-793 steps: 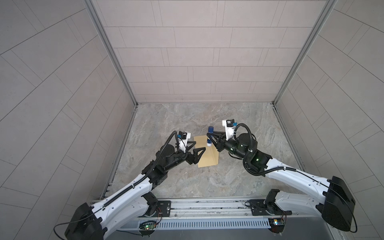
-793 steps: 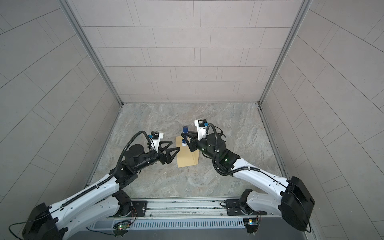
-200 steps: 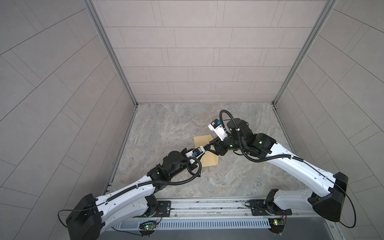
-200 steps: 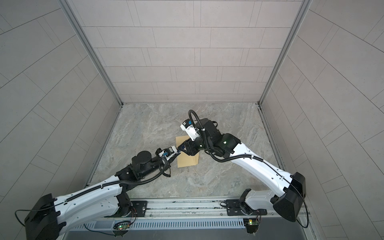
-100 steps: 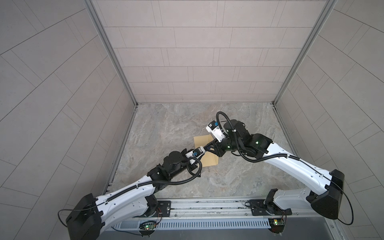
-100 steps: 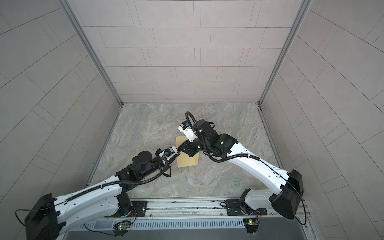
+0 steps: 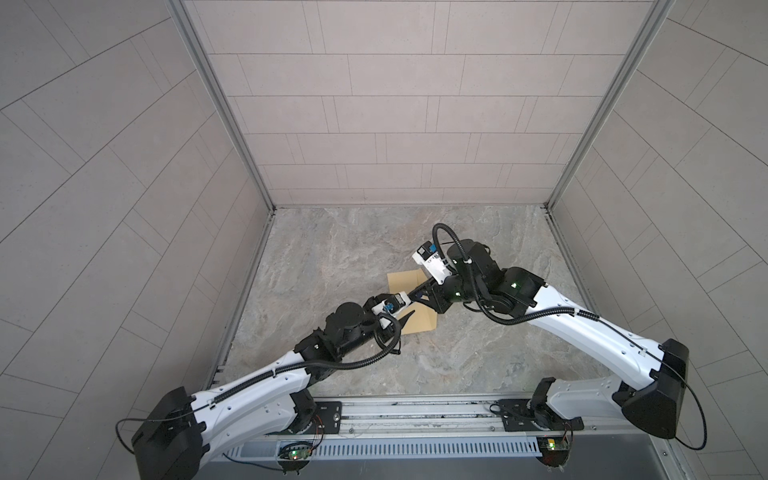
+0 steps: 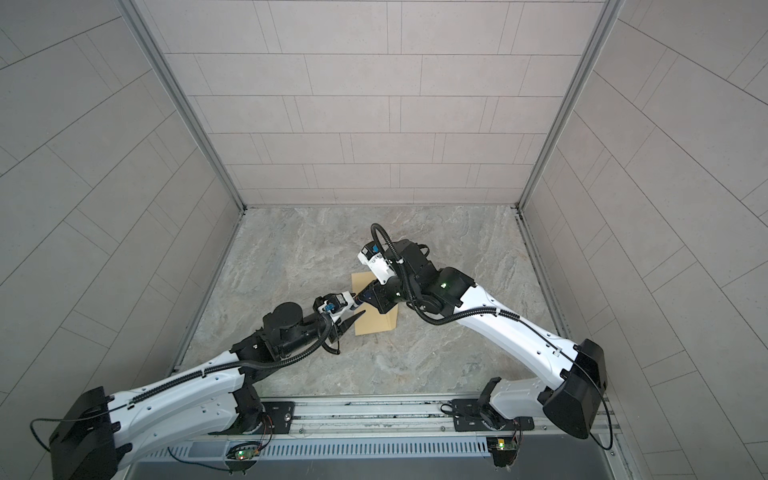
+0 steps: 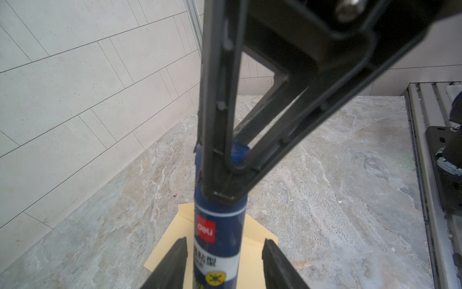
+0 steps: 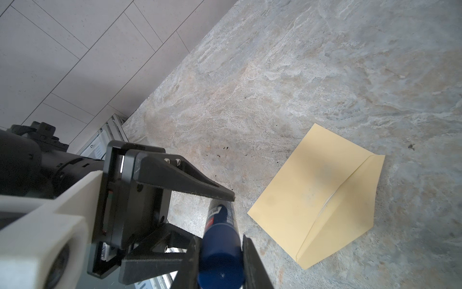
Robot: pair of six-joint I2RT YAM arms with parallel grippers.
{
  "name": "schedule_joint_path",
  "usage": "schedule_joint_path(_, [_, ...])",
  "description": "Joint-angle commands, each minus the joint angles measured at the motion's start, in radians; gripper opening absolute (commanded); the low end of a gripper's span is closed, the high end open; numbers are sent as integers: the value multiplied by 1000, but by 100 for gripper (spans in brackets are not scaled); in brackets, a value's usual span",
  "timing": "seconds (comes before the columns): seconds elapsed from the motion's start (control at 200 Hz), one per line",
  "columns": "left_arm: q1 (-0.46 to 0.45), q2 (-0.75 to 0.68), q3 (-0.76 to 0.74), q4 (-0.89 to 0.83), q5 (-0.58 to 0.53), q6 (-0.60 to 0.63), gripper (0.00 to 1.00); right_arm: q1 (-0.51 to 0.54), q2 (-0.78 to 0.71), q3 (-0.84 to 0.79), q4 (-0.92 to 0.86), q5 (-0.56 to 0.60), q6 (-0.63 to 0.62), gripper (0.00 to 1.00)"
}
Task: Place the letter into the envelope and seal it
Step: 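Grip the glue stick cap with the right gripper while the left holds the stick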
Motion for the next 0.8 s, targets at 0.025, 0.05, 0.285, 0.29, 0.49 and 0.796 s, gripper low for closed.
schedule_joint_path(0.025, [-4,3,26,42,17,-10,53,15,-1,-4,-3,3,-17,0])
schedule_joint_path(0.05, [-4,2,26,41,17,-9,53,17,0,-4,-2,3,-16,0])
schedule_joint_path(0.285, [-4,14,23,42,4,-11,43,25,-1,-5,8,2,-9,0])
schedule_joint_path(0.29, [-4,14,23,42,3,-11,43,25,-2,-5,8,2,-9,0])
schedule_joint_path(0.49, [-4,21,26,44,-3,-14,35,32,7,-4,12,-3,-7,0])
schedule_joint_path(0.796, [-3,50,38,14,2,-6,0,34,3,6,-10,9,-24,0])
